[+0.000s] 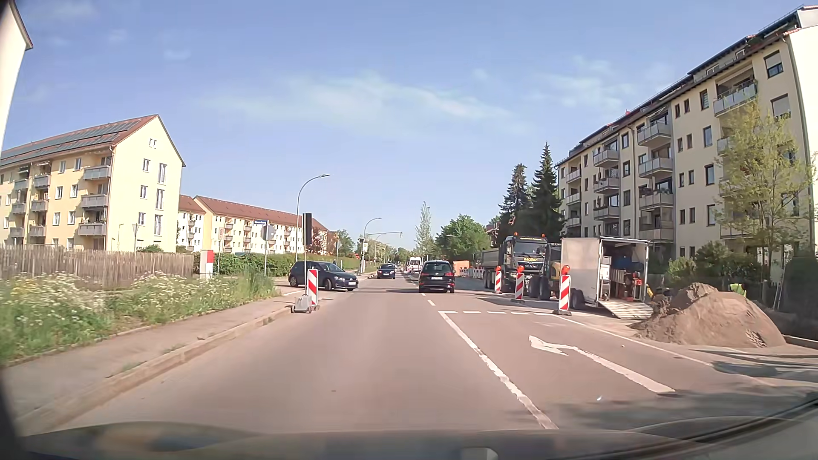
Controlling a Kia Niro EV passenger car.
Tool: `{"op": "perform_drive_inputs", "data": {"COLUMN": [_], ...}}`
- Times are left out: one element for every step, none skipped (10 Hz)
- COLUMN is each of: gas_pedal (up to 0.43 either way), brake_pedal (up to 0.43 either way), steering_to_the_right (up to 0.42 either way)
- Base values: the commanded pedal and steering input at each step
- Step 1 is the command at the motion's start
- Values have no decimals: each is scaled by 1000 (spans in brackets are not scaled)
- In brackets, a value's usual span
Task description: Follow the waypoints while adhering to traffic rules and regulations
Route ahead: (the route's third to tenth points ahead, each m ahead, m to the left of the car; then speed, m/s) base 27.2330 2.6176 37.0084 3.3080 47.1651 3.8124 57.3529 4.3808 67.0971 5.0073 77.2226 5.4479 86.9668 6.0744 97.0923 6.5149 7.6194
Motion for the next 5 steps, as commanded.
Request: {"op": "perform_drive_inputs", "data": {"gas_pedal": [47,47,28,0,0], "brake_pedal": [0,0,0,0,0], "steering_to_the_right": [37,33,29,22,16]}}
